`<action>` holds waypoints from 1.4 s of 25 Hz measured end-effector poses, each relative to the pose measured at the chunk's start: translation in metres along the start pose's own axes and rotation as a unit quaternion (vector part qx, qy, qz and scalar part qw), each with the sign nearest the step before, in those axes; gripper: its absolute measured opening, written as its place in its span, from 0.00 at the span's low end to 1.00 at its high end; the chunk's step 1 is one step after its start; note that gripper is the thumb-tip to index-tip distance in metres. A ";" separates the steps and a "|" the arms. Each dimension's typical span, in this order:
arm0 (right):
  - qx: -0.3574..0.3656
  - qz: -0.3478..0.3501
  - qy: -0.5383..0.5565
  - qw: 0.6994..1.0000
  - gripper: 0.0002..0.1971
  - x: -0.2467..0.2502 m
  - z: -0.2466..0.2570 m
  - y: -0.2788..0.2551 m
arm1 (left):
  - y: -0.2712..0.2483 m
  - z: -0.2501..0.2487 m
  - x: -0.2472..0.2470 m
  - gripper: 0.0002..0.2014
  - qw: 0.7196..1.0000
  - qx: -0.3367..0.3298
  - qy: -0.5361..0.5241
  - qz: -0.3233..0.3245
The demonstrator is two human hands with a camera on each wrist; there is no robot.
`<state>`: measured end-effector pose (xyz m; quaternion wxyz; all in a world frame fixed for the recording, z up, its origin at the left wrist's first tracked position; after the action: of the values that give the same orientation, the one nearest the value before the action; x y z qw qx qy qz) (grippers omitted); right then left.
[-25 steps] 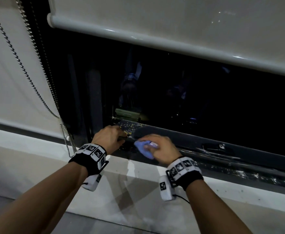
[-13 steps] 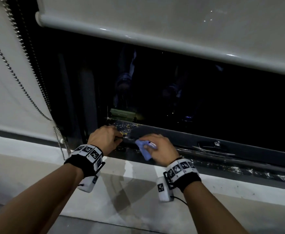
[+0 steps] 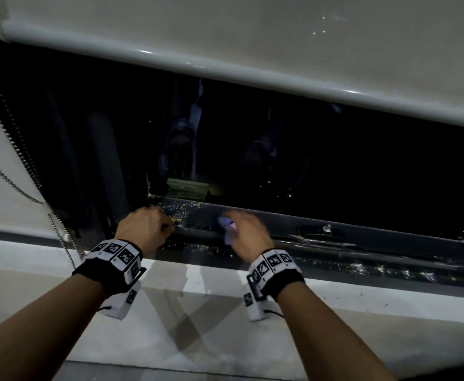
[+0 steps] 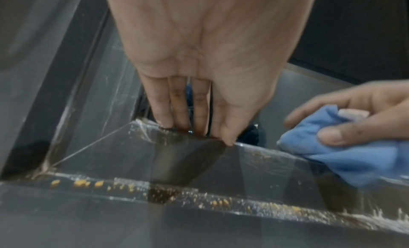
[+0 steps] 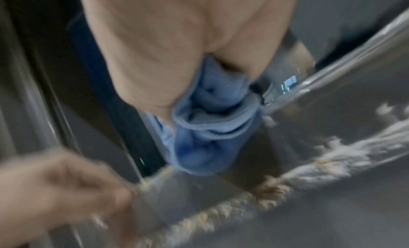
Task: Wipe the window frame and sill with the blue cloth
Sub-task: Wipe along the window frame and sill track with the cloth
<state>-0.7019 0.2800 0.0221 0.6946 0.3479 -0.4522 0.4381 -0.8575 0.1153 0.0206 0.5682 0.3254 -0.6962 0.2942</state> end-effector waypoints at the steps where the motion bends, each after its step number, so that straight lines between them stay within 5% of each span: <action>1: 0.029 -0.009 0.073 0.997 0.18 0.004 0.011 0.000 | 0.000 -0.002 0.001 0.10 1.000 -0.001 0.005 0.002; 4: -0.032 -0.135 0.011 0.990 0.18 0.059 -0.039 -0.016 | 0.002 0.002 -0.002 0.10 1.000 0.008 0.000 0.012; 8: -0.284 -0.055 -0.221 0.931 0.29 0.094 -0.157 -0.044 | 0.006 0.007 -0.008 0.10 0.999 0.032 -0.024 -0.005; 12: -0.168 -0.057 -0.259 0.949 0.21 0.054 -0.088 -0.005 | 0.005 0.009 -0.008 0.08 0.998 0.050 -0.030 -0.003; 17: 0.004 -0.018 -0.009 1.000 0.15 0.016 -0.001 0.027 | 0.004 0.005 -0.004 0.08 0.999 0.044 -0.023 0.002; 19: -0.011 -0.098 0.000 0.995 0.10 0.050 -0.027 0.008 | 0.004 0.005 -0.004 0.09 0.999 0.040 -0.024 0.001; 21: -0.083 -0.152 -0.140 0.975 0.13 0.093 -0.087 -0.025 | 0.005 0.008 -0.007 0.10 0.998 0.042 -0.043 0.001; 24: -0.242 -0.087 -0.216 0.942 0.15 0.125 -0.165 -0.052 | 0.006 0.016 -0.013 0.14 0.997 0.046 -0.068 -0.004; 26: -0.277 -0.003 -0.251 0.928 0.17 0.120 -0.183 -0.037 | 0.007 0.016 -0.011 0.11 0.996 0.045 -0.073 -0.011; 29: -0.165 0.096 -0.273 0.943 0.14 0.090 -0.153 -0.003 | 0.005 0.017 -0.009 0.07 0.994 0.055 -0.089 -0.016; 32: -0.049 0.139 -0.135 0.980 0.08 0.069 -0.115 0.005 | 0.002 0.016 -0.006 0.06 0.993 0.048 -0.103 -0.021; 35: -0.012 0.068 -0.096 0.993 0.05 0.113 -0.137 -0.007 | -0.006 0.007 0.002 0.07 0.994 0.051 -0.096 -0.010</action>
<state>-0.6280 0.4316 0.0791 0.6206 0.3488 -0.5445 0.4436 -0.8577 0.1058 0.0212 0.4843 0.3877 -0.7286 0.2904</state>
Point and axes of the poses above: each hand's wrist, its own y-axis towards the middle knuckle, its own x-axis out of the back of the hand, z = x × y, the point moved 10 cm from there along y, towards the middle knuckle, and after that the axes turned 9 degrees about x, right-handed, at the moved point
